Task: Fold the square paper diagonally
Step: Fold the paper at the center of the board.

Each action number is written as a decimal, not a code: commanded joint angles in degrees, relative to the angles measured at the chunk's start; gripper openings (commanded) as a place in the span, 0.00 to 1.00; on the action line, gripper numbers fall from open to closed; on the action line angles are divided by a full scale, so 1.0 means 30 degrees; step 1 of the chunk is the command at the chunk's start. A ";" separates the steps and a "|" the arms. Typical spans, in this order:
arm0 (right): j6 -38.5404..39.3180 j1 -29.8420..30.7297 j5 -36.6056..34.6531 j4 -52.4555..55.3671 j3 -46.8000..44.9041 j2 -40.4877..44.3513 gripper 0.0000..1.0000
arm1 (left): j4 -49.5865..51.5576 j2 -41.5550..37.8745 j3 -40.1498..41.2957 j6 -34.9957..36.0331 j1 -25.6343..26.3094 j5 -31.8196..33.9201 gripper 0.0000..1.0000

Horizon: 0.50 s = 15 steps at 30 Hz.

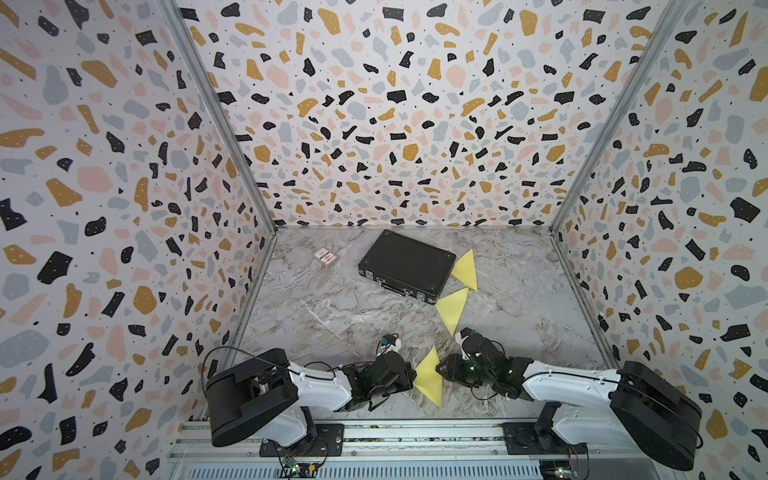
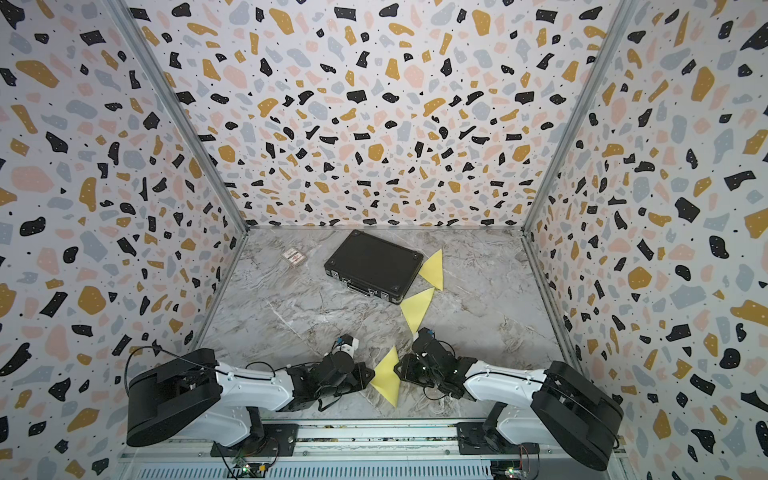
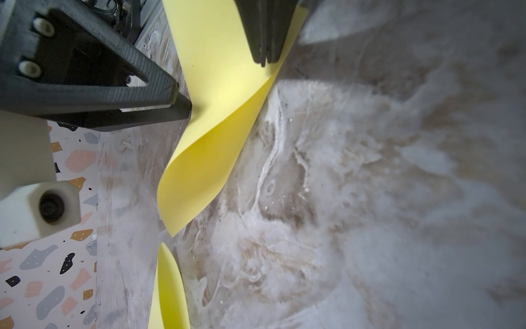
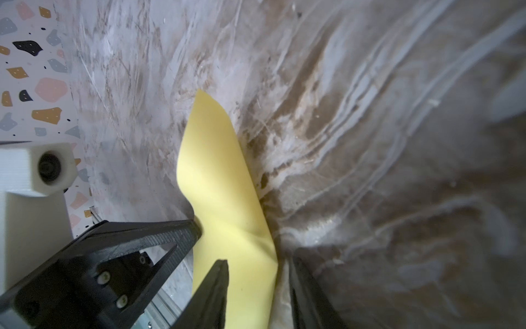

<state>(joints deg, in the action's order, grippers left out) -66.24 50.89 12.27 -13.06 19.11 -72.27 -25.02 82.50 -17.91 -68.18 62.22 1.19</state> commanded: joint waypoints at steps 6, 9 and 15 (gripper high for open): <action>-0.1197 -0.0405 0.1476 -0.3339 -0.0816 -0.2497 0.40 | 0.7452 0.0660 0.1252 0.0405 0.0223 0.0218 0.00; -0.0585 -0.0428 0.0960 -0.2984 -0.0736 -0.2632 0.40 | 0.7489 0.0543 0.1232 0.0404 0.0260 0.0218 0.00; 0.0752 -0.0689 0.0684 -0.3865 -0.0688 -0.2298 0.41 | 0.7573 0.0625 0.1006 0.0476 0.0340 0.0193 0.00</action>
<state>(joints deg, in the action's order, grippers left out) -66.76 49.41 15.79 -26.20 18.06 -78.81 -22.44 80.99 -18.37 -68.16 62.78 1.83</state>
